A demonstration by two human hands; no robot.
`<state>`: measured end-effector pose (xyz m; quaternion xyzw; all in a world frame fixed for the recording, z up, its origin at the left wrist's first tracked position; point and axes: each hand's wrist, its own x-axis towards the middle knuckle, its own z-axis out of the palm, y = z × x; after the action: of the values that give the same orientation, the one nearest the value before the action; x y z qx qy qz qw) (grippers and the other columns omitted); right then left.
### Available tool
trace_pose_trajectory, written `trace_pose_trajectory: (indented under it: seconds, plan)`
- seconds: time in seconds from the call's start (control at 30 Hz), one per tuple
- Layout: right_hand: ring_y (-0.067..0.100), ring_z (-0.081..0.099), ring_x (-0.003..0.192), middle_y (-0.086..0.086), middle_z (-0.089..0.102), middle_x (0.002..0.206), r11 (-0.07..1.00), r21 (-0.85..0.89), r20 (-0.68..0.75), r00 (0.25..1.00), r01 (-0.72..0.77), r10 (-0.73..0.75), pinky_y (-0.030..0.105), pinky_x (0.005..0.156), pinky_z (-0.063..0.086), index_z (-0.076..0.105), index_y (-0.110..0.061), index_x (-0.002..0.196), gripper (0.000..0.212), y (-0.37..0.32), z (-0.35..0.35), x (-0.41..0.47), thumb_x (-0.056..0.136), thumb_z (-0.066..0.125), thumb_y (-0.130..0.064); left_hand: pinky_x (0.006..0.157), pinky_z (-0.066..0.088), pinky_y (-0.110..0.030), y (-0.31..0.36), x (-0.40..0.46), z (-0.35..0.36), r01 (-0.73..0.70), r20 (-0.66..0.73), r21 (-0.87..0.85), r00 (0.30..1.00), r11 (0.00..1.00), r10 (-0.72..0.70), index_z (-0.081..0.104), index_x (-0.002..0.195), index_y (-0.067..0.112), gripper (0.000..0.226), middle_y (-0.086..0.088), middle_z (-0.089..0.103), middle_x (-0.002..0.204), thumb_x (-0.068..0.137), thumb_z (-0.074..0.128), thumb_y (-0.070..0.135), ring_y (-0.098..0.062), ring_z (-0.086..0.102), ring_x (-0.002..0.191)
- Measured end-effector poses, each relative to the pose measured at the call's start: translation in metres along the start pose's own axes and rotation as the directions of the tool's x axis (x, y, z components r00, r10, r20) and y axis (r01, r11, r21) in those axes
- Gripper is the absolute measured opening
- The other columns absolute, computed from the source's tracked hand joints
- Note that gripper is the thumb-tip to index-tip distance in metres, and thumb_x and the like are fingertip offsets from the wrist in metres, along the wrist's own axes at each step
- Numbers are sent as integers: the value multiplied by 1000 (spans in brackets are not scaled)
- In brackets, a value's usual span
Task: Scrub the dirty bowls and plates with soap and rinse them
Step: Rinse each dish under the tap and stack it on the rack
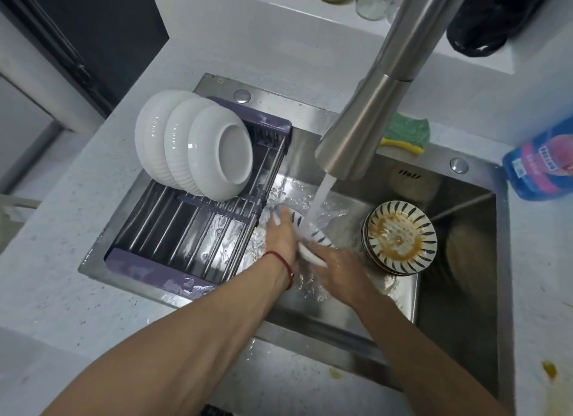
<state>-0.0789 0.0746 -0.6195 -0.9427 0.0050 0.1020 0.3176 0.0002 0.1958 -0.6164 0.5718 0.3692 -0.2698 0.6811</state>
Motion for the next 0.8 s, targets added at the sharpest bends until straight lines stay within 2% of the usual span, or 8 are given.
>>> trace_pose_trajectory:
  seconds: [0.1, 0.23, 0.33, 0.4, 0.5, 0.6, 0.7, 0.8]
  plan:
    - [-3, 63, 56, -3, 72, 73, 906, 331, 15, 962, -264, 274, 13, 52, 47, 77, -11, 93, 11, -16, 5, 1, 90, 70, -3, 89, 56, -43, 2, -19, 22, -105, 99, 104, 991, 989, 95, 35, 155, 36, 63, -7, 65, 110, 101, 42, 67, -21, 65, 88]
    - [32, 76, 85, 13, 78, 91, 504, 748, 200, 870, -433, 452, 61, 76, 61, 75, -7, 100, 25, -17, -17, -1, 77, 82, -1, 97, 54, -41, -3, -15, 17, -193, 194, 444, 974, 875, 117, 36, 157, 32, 57, -8, 59, 139, 108, 29, 60, -27, 63, 110]
    - [36, 73, 104, 18, 76, 111, 213, 861, 360, 850, -461, 385, 57, 90, 58, 69, -3, 119, 42, -14, -32, -1, 78, 79, 0, 90, 56, -39, -2, 2, -1, -321, 234, 659, 947, 680, 220, 46, 148, 26, 48, -9, 64, 130, 109, 34, 51, -24, 64, 104]
    - [36, 70, 112, 19, 72, 121, 75, 881, 416, 840, -467, 348, 49, 86, 61, 63, -3, 130, 56, -6, -33, 0, 77, 81, -2, 88, 59, -43, -3, 15, -14, -268, 214, 724, 963, 636, 162, 52, 141, 18, 61, -11, 65, 127, 103, 39, 64, -26, 67, 101]
    - [33, 70, 112, 19, 71, 124, -11, 866, 473, 813, -500, 339, 42, 79, 63, 62, -5, 130, 51, 7, -29, 3, 82, 78, -11, 65, 63, -38, -3, 20, -32, 25, 53, 553, 996, 833, -65, 62, 123, 9, 76, -10, 75, 108, 82, 70, 73, -23, 74, 80]
    - [33, 70, 111, 17, 73, 121, 30, 832, 479, 744, -554, 466, 46, 92, 60, 64, -4, 127, 55, 24, -18, 12, 80, 79, -29, 64, 64, -47, -1, 16, -43, 193, 86, 265, 971, 945, -223, 68, 125, 2, 69, -16, 79, 100, 74, 91, 43, -32, 78, 83]
    - [32, 71, 103, 15, 73, 116, 263, 689, 353, 630, -675, 692, 52, 98, 56, 65, 0, 118, 65, 35, -5, 30, 82, 79, -53, 57, 63, -45, 2, 1, -34, 225, 130, 125, 962, 966, -241, 56, 138, 2, 64, -22, 72, 116, 82, 86, 11, -38, 73, 97]
    - [34, 59, 112, 18, 60, 121, 560, 349, 263, 652, -752, 711, 44, 100, 47, 52, -1, 122, 53, 13, -10, 55, 105, 42, -50, 74, 65, -51, -7, -7, -20, 123, 115, 116, 984, 986, -137, 54, 137, 21, 75, -14, 68, 121, 73, 88, 2, -37, 67, 107]
